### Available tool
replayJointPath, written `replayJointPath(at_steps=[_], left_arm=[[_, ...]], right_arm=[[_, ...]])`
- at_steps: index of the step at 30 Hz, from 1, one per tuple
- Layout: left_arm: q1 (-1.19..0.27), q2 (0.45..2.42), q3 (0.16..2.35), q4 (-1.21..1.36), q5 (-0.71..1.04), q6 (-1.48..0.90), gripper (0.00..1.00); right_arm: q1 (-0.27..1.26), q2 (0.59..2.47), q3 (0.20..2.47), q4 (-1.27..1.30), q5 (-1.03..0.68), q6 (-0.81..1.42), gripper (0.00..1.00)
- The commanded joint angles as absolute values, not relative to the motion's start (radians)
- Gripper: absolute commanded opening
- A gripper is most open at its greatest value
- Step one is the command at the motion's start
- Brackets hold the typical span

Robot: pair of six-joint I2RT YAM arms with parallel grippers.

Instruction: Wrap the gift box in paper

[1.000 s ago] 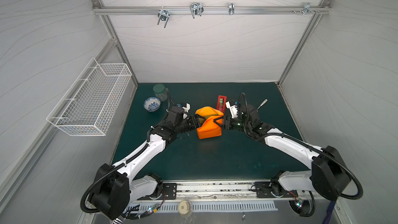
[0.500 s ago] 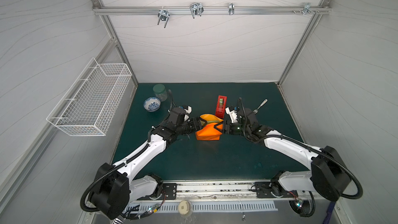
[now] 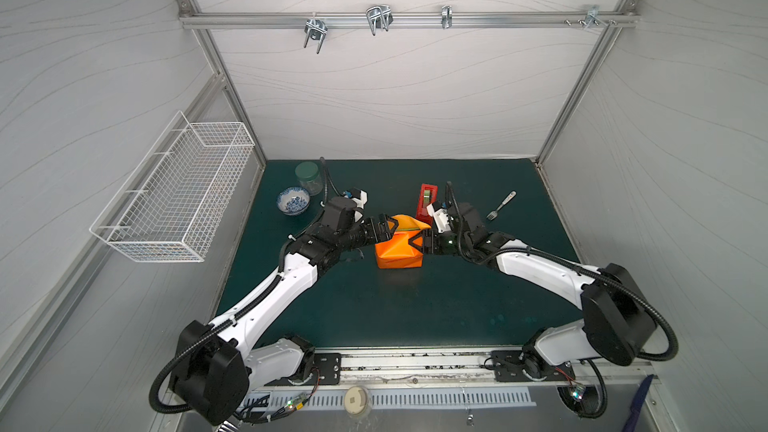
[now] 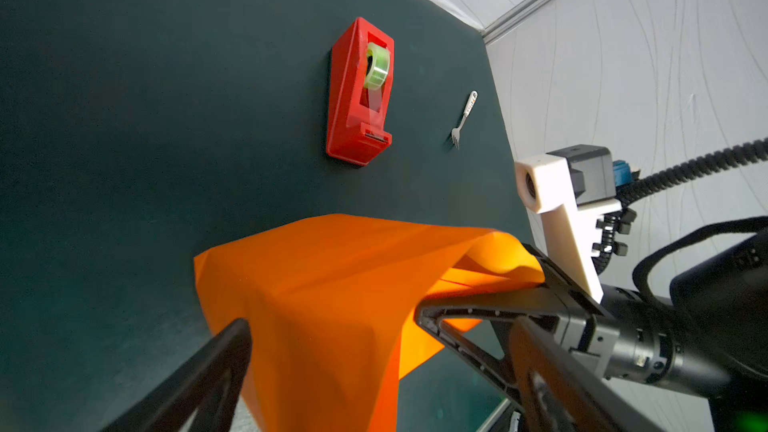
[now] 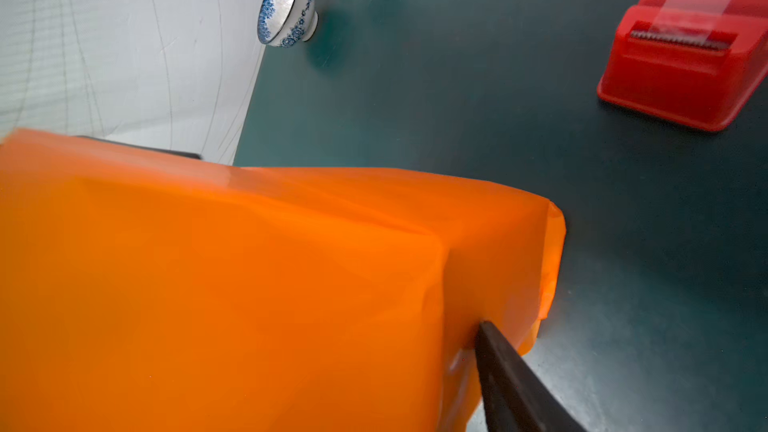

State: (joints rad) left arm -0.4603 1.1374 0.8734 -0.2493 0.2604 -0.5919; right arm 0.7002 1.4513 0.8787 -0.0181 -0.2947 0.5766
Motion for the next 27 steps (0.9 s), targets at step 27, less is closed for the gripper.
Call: replayJointPath(at_steps=[27], left_arm=[[-0.509,1.268,0.791,-0.079,0.082,-0.433,0.68]], right_arm=[[0.666,1.491,0.984,-0.142,-0.269,0.402,0.65]])
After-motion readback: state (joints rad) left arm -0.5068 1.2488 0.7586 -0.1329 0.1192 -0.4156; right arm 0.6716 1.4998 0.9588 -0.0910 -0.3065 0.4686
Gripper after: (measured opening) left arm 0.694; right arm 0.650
